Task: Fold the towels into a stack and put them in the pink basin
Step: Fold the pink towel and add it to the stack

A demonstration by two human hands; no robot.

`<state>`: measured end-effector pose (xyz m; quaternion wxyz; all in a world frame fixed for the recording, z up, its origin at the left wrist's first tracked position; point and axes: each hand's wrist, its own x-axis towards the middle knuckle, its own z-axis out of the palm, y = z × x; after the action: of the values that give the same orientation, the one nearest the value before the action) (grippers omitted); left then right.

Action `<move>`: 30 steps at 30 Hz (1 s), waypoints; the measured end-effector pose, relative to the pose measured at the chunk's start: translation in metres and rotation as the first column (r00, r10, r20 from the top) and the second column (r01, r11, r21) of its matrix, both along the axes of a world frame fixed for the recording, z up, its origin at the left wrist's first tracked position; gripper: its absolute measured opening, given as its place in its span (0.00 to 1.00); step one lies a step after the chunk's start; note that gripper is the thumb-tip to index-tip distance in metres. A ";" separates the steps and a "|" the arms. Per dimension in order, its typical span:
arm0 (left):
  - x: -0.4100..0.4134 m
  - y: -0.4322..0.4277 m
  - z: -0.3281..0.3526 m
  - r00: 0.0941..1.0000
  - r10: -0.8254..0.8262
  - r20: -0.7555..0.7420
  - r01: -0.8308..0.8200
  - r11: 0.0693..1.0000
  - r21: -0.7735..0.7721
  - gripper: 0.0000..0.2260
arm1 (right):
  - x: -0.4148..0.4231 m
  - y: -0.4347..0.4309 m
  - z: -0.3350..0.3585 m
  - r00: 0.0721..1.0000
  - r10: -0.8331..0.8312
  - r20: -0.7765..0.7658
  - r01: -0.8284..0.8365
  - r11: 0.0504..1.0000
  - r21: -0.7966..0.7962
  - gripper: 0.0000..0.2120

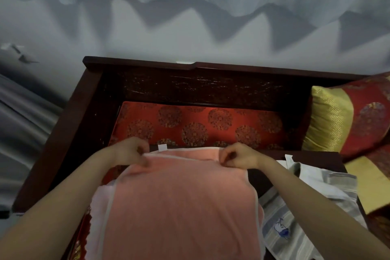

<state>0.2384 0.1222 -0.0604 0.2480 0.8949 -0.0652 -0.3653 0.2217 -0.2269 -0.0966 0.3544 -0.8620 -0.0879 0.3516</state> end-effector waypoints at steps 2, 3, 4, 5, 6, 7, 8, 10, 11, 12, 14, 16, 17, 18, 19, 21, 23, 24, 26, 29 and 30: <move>0.005 0.003 0.024 1.000 0.022 -0.012 -0.024 0.987 -0.160 0.10 | 0.003 -0.001 0.007 0.995 -0.052 -0.081 0.058 0.996 0.067 0.09; 0.006 0.003 0.035 0.997 0.043 -0.058 -0.056 0.969 -0.241 0.09 | 0.003 -0.002 0.009 0.990 -0.049 -0.131 0.058 0.996 0.065 0.10; 0.007 0.004 0.042 0.992 0.068 -0.102 -0.097 0.942 -0.320 0.08 | 0.004 -0.003 0.010 0.984 -0.022 -0.178 0.032 0.998 0.052 0.12; 0.007 0.005 0.048 0.986 0.099 -0.135 -0.144 0.910 -0.388 0.07 | 0.005 -0.004 0.009 0.977 0.018 -0.210 -0.012 0.999 0.030 0.13; 0.009 0.006 0.049 0.978 0.134 -0.161 -0.193 0.875 -0.443 0.06 | 0.005 -0.005 0.009 0.973 0.055 -0.226 -0.053 0.998 0.016 0.13; 0.010 0.008 0.048 0.966 0.176 -0.189 -0.247 0.840 -0.482 0.05 | 0.006 -0.006 0.008 0.970 0.087 -0.225 -0.088 0.996 0.006 0.12; 0.011 0.010 0.045 0.953 0.211 -0.217 -0.295 0.811 -0.505 0.05 | 0.007 -0.007 0.009 0.970 0.106 -0.220 -0.110 0.994 -0.005 0.10; 0.013 0.015 0.037 0.930 0.253 -0.266 -0.359 0.782 -0.510 0.06 | 0.007 -0.008 0.012 0.969 0.108 -0.224 -0.118 0.993 -0.031 0.07; 0.013 0.016 0.033 0.923 0.257 -0.285 -0.372 0.779 -0.504 0.08 | 0.007 -0.010 0.014 0.968 0.088 -0.236 -0.100 0.994 -0.039 0.06; 0.013 0.018 0.028 0.919 0.257 -0.300 -0.380 0.783 -0.493 0.11 | 0.006 -0.011 0.016 0.967 0.051 -0.250 -0.059 0.998 -0.026 0.06; 0.012 0.016 0.021 0.917 0.266 -0.296 -0.379 0.812 -0.444 0.15 | 0.006 -0.016 0.018 0.954 -0.108 -0.281 0.136 0.987 0.083 0.04; 0.010 0.011 0.009 0.946 0.266 -0.187 -0.317 0.883 -0.346 0.12 | 0.007 -0.021 0.018 0.901 -0.298 -0.314 0.375 0.901 0.221 0.04; 0.011 0.009 0.001 0.962 0.256 -0.096 -0.273 0.925 -0.265 0.08 | 0.007 -0.023 0.017 0.879 -0.361 -0.313 0.445 0.856 0.264 0.06; 0.011 0.007 -0.007 0.976 0.218 -0.002 -0.215 0.960 -0.177 0.06 | 0.007 -0.025 0.016 0.865 -0.401 -0.301 0.484 0.825 0.291 0.09; 0.012 0.005 -0.015 0.983 0.166 0.072 -0.159 0.982 -0.099 0.06 | 0.007 -0.026 0.014 0.864 -0.417 -0.283 0.493 0.816 0.302 0.12; 0.012 -0.001 -0.022 0.985 0.086 0.148 -0.085 0.996 -0.011 0.06 | 0.007 -0.025 0.011 0.881 -0.409 -0.238 0.466 0.840 0.278 0.14; 0.012 -0.007 -0.023 0.977 -0.001 0.213 -0.005 1.000 0.030 0.07 | 0.007 -0.025 0.005 0.907 -0.396 -0.145 0.418 0.890 0.184 0.14; 0.013 -0.011 -0.023 0.971 -0.040 0.236 0.033 0.999 0.034 0.07 | 0.006 -0.024 0.003 0.915 -0.395 -0.080 0.403 0.907 0.121 0.14; 0.014 -0.014 -0.026 0.957 -0.102 0.272 0.100 0.995 0.023 0.09 | 0.005 -0.023 -0.004 0.923 -0.380 0.063 0.380 0.925 0.014 0.15; 0.016 -0.012 -0.036 0.940 -0.133 0.314 0.142 0.990 -0.005 0.17 | 0.003 -0.017 -0.010 0.926 -0.293 0.238 0.325 0.940 -0.107 0.15; 0.015 -0.011 -0.039 0.935 -0.136 0.327 0.149 0.989 -0.016 0.18 | 0.003 -0.014 -0.011 0.924 -0.275 0.267 0.318 0.939 -0.132 0.14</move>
<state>0.2532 0.1116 -0.0999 0.2249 0.9304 -0.1773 -0.2287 0.2244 -0.2412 -0.1073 0.3140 -0.9295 0.0318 0.1911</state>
